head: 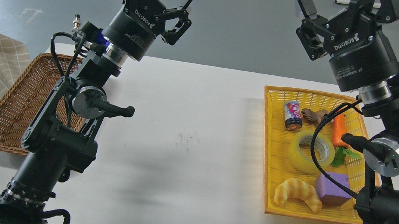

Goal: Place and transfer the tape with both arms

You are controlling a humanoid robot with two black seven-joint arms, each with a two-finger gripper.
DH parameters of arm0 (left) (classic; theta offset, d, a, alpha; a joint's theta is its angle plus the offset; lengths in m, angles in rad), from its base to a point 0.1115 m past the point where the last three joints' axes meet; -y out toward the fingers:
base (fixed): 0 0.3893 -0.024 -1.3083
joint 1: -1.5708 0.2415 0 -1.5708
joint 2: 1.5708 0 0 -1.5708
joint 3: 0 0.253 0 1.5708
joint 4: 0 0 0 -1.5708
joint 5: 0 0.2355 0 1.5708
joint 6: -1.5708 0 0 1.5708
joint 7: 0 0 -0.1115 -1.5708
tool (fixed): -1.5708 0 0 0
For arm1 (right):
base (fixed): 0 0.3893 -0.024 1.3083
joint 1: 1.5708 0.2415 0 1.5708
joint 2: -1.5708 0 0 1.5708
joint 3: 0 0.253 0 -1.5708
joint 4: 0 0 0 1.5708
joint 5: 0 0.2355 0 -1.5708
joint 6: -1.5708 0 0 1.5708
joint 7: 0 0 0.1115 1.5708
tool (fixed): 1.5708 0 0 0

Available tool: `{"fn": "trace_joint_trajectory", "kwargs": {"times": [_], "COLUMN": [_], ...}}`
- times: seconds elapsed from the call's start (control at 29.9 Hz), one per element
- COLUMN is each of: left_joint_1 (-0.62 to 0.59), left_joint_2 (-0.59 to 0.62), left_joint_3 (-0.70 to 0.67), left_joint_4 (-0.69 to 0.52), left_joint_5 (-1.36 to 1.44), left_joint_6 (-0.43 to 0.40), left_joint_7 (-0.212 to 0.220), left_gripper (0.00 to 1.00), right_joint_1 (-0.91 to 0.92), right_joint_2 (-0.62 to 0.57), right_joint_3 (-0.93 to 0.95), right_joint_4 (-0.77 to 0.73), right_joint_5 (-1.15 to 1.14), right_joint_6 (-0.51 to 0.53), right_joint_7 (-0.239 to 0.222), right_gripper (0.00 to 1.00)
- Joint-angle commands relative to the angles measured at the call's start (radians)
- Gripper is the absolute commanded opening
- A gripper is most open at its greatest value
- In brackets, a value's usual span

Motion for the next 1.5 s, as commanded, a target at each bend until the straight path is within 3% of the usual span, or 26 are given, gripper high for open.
{"fn": "trace_joint_trajectory", "kwargs": {"times": [0.0,0.43,0.67,1.47], "left_joint_1": [-0.001,0.007,0.018,0.010], "left_joint_2": [0.000,0.000,0.000,0.000], "left_joint_3": [0.000,0.000,0.000,0.000], "left_joint_4": [0.000,-0.002,-0.017,-0.022], "left_joint_5": [0.000,0.000,0.000,0.000], "left_joint_6": [0.000,-0.002,-0.002,-0.006], "left_joint_7": [0.001,-0.001,-0.001,0.001], "left_gripper": [0.98,0.98,0.98,0.98], "right_joint_1": [-0.001,0.003,0.003,-0.001], "right_joint_2": [0.000,0.000,0.000,0.000], "right_joint_3": [-0.003,-0.003,0.000,0.004], "right_joint_4": [0.003,0.000,0.001,0.001], "right_joint_5": [-0.001,-0.001,-0.002,-0.004], "right_joint_6": [0.000,0.000,-0.001,-0.001], "right_joint_7": [0.000,0.003,0.054,0.052], "right_gripper": [1.00,1.00,1.00,1.00]}}
